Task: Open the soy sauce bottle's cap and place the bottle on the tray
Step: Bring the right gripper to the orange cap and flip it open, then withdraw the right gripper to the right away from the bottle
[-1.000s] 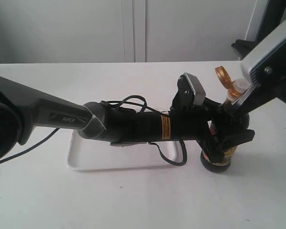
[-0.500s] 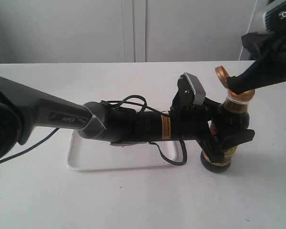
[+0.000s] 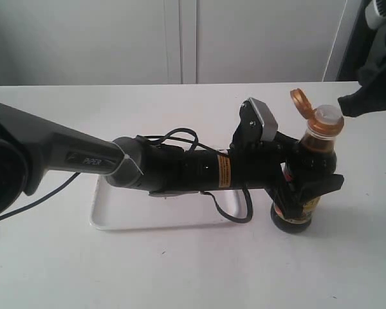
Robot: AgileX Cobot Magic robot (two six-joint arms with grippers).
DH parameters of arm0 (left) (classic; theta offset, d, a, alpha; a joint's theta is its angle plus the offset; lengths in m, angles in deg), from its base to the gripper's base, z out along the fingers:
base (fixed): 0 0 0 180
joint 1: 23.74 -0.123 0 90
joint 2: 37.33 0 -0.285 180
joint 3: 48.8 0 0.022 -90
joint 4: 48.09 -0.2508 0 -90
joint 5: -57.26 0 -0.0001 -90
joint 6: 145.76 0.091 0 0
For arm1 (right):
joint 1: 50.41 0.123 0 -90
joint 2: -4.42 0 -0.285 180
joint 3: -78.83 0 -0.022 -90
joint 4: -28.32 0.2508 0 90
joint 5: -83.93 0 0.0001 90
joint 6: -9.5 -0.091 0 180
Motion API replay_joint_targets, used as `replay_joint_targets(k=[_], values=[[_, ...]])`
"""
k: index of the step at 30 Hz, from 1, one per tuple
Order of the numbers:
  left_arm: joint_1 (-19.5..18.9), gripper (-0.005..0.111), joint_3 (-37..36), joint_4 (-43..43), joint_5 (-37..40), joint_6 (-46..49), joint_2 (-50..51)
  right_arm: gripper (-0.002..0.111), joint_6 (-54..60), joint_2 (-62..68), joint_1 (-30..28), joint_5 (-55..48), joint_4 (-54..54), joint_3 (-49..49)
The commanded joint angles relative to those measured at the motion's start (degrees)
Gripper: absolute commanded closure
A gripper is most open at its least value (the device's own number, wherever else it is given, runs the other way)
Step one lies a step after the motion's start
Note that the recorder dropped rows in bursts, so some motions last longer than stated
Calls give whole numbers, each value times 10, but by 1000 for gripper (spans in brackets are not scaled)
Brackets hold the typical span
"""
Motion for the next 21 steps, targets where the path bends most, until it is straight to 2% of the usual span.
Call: replay_joint_targets(k=[1, 6, 12, 21], values=[[4, 107, -4, -31, 22, -17, 0, 108, -12, 34, -36, -75, 0, 29], [4, 107, -4, -33, 22, -20, 0, 108, -76, 58, -66, -89, -9, 33], [4, 107, -4, -32, 22, -22, 0, 108, -203, 64, -70, -95, -132, 32], [4, 107, -4, -30, 21, -26, -10, 108, -204, 64, -70, -92, -136, 24]])
